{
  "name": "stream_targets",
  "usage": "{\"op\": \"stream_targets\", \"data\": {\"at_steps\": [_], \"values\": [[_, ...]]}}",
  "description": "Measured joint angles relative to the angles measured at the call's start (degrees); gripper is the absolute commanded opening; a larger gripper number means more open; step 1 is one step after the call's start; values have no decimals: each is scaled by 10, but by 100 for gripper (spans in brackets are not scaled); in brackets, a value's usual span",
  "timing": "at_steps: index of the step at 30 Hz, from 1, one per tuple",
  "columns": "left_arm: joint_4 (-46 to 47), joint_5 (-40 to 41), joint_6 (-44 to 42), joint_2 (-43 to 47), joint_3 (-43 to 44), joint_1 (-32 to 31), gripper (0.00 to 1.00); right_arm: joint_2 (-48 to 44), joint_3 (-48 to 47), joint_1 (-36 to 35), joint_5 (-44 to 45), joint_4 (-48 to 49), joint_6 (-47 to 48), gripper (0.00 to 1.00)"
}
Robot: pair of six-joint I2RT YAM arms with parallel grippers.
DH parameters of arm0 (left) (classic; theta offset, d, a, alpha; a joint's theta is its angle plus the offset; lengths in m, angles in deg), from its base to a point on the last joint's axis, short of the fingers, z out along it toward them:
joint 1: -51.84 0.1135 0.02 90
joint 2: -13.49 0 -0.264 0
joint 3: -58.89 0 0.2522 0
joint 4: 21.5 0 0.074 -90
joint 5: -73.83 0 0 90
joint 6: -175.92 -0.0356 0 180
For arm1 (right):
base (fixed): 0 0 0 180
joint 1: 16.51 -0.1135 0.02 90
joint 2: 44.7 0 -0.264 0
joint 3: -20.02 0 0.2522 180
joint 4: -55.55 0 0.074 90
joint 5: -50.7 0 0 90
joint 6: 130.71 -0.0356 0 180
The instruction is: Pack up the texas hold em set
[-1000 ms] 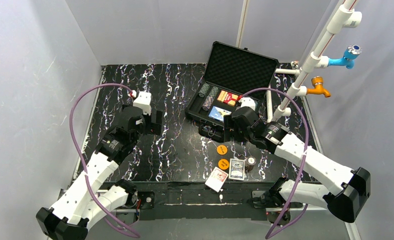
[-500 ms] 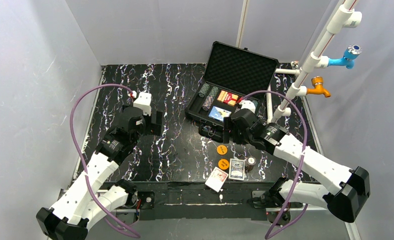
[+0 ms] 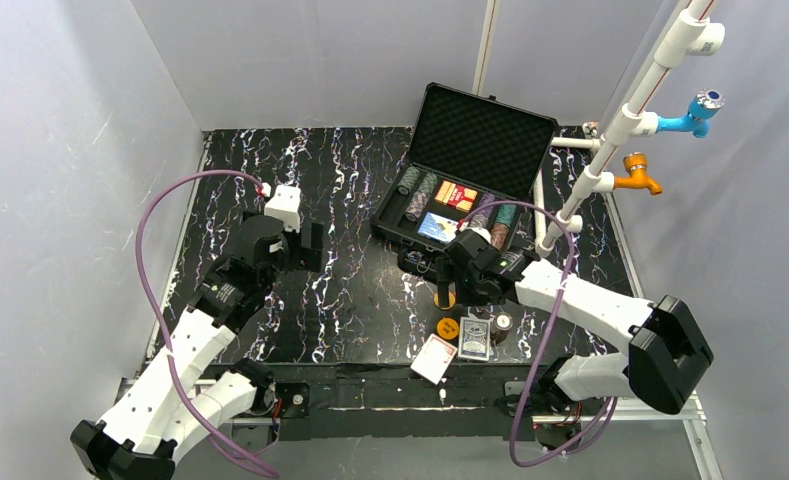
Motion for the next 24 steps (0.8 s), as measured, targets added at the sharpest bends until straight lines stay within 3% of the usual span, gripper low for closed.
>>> {"op": "stream_targets", "data": {"at_steps": [24], "values": [[-2,1,0,16,-1,0,98,158,-43,-19,-1,51,32,79]]}}
